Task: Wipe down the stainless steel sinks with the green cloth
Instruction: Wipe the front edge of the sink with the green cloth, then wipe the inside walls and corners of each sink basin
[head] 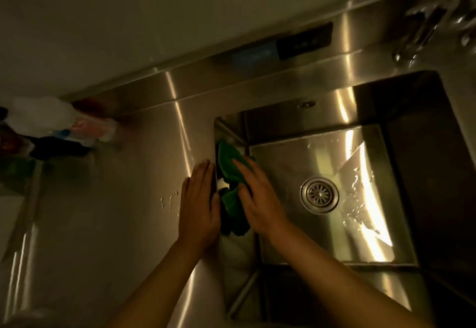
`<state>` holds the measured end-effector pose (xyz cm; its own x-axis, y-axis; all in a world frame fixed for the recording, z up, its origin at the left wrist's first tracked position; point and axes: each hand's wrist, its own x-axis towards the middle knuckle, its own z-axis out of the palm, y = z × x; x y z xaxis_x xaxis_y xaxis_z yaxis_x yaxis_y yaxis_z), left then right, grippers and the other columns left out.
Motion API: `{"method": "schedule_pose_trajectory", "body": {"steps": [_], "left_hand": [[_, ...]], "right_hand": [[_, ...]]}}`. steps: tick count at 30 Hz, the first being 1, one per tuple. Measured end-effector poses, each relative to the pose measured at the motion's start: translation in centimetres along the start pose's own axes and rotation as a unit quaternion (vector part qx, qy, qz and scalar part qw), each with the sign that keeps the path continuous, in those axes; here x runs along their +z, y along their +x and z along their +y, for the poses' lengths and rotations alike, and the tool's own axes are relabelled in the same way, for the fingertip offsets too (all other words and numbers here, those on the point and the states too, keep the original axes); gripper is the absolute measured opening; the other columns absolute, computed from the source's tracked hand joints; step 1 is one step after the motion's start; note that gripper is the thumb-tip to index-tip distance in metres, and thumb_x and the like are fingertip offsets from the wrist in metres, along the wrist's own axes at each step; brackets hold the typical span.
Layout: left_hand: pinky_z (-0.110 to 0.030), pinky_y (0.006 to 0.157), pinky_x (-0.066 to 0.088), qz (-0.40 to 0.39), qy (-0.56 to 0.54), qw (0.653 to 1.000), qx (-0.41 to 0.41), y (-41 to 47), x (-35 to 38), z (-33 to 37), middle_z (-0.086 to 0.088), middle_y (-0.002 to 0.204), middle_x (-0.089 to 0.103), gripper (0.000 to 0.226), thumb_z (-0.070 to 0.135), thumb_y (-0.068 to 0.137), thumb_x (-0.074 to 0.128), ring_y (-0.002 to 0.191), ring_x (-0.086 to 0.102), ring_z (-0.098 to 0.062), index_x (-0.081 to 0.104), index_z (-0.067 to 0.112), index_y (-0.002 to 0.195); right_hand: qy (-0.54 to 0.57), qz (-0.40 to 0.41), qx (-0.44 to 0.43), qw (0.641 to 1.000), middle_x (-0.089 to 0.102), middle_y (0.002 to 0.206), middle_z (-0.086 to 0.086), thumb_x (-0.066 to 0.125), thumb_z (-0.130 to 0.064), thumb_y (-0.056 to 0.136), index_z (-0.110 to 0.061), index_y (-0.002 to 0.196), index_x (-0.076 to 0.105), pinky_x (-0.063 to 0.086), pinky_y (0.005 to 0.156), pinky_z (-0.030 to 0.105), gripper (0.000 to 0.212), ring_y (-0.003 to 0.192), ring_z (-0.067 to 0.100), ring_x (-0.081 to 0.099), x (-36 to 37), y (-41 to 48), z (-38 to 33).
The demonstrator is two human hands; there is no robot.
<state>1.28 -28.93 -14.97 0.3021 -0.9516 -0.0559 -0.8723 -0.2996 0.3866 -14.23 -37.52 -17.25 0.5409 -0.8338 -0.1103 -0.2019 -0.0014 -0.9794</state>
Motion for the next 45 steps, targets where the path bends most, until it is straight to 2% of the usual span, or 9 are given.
{"method": "schedule_pose_trajectory", "body": {"steps": [3,7,12,20,25,29,33,37,45], "left_hand": [[-0.055,0.127,0.017,-0.002,-0.004,1.0,-0.002,0.0,0.2,-0.1,0.011,0.173,0.015,0.06,0.027,0.107,0.033,0.16,0.014,-0.014,0.021,0.024,0.165],[-0.058,0.127,0.017,-0.004,-0.012,1.0,-0.013,0.1,0.2,0.2,0.007,0.173,0.017,0.06,0.025,0.106,0.032,0.16,0.015,-0.014,0.022,0.02,0.165],[-0.06,0.125,0.021,0.002,-0.012,1.0,-0.011,0.1,0.2,0.4,0.0,0.173,0.021,0.06,0.022,0.105,0.034,0.16,0.018,-0.017,0.026,0.013,0.164],[-0.059,0.125,0.023,0.008,-0.003,1.0,0.009,0.2,0.4,0.3,-0.002,0.172,0.024,0.06,0.018,0.103,0.036,0.159,0.021,-0.023,0.029,0.011,0.162],[-0.058,0.124,0.026,0.017,0.009,1.0,0.024,0.2,0.7,-0.1,-0.003,0.171,0.025,0.061,0.017,0.102,0.036,0.159,0.022,-0.025,0.03,0.008,0.161],[-0.059,0.123,0.027,0.023,0.01,0.999,0.033,0.3,0.8,-0.3,-0.002,0.171,0.026,0.061,0.02,0.102,0.036,0.159,0.023,-0.025,0.03,0.009,0.161],[-0.058,0.122,0.029,0.028,0.015,0.999,0.032,0.3,0.8,-0.4,-0.002,0.171,0.027,0.06,0.021,0.102,0.036,0.158,0.024,-0.024,0.031,0.008,0.161],[-0.058,0.122,0.029,0.032,0.024,0.998,0.038,0.2,0.9,-0.5,-0.006,0.169,0.029,0.059,0.024,0.103,0.033,0.157,0.026,-0.026,0.032,0.006,0.16],[-0.058,0.123,0.027,0.027,0.033,0.999,0.031,0.4,0.9,-0.3,-0.011,0.168,0.031,0.059,0.025,0.104,0.032,0.156,0.027,-0.028,0.033,0.004,0.159]], "right_hand": [[0.032,-0.002,0.01,0.999,0.031,0.163,0.004,0.045,-0.01,0.102,-0.021,0.155,0.04,0.024,0.124,0.039,0.054,0.151,0.016,0.026,2.7,-0.3,0.8],[0.041,0.016,0.008,0.999,0.025,0.165,0.001,0.037,-0.021,0.105,-0.027,0.158,0.032,0.026,0.123,0.045,0.053,0.152,0.017,0.023,5.3,-0.6,1.0],[0.063,0.02,0.022,0.998,0.013,0.169,-0.003,0.034,-0.03,0.107,-0.036,0.159,0.025,0.021,0.124,0.051,0.053,0.156,0.019,0.013,6.8,0.0,2.0],[0.15,0.045,0.144,0.977,0.016,0.168,-0.008,0.039,-0.037,0.107,-0.041,0.154,0.034,0.014,0.127,0.043,0.048,0.155,0.012,0.011,7.4,5.1,6.3],[0.135,0.045,0.177,0.974,0.019,0.168,-0.002,0.04,-0.029,0.108,-0.036,0.156,0.033,0.015,0.127,0.04,0.049,0.154,0.018,0.015,7.9,7.2,10.6],[0.093,0.05,0.181,0.978,0.019,0.167,0.001,0.037,-0.031,0.107,-0.035,0.157,0.031,0.015,0.127,0.039,0.051,0.154,0.021,0.015,8.9,6.5,12.0],[0.098,0.049,0.21,0.972,0.018,0.168,0.0,0.035,-0.035,0.107,-0.036,0.157,0.029,0.015,0.127,0.044,0.05,0.155,0.022,0.013,9.1,4.9,10.9],[0.116,0.049,0.243,0.962,0.017,0.168,-0.002,0.034,-0.037,0.108,-0.037,0.156,0.031,0.011,0.127,0.042,0.048,0.155,0.022,0.01,9.0,2.1,7.7],[0.143,0.061,0.235,0.959,0.016,0.168,-0.009,0.029,-0.04,0.107,-0.04,0.155,0.034,0.012,0.125,0.037,0.048,0.155,0.015,0.008,8.6,-3.7,0.6]]}}
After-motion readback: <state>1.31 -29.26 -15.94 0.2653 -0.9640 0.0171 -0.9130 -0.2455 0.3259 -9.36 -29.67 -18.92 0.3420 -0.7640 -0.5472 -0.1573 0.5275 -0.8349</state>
